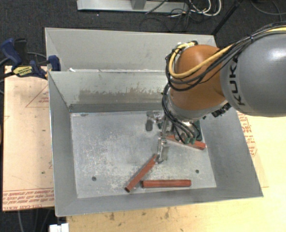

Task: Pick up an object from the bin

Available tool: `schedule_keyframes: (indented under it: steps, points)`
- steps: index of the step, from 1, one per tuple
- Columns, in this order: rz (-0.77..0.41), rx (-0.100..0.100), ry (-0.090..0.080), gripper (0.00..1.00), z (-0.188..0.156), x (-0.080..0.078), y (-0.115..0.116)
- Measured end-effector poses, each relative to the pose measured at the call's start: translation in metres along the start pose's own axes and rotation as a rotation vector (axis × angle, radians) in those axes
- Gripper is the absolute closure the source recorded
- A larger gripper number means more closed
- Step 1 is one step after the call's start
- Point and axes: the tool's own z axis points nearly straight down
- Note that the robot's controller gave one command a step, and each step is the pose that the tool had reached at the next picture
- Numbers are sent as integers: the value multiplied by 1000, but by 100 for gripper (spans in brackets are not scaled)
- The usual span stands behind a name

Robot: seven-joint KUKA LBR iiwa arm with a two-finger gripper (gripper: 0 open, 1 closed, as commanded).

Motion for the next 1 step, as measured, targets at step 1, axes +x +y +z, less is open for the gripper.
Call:
schedule_keyframes:
  steps: [1]
  points:
    - [92, -4, 0, 0, 108, 23, -25]
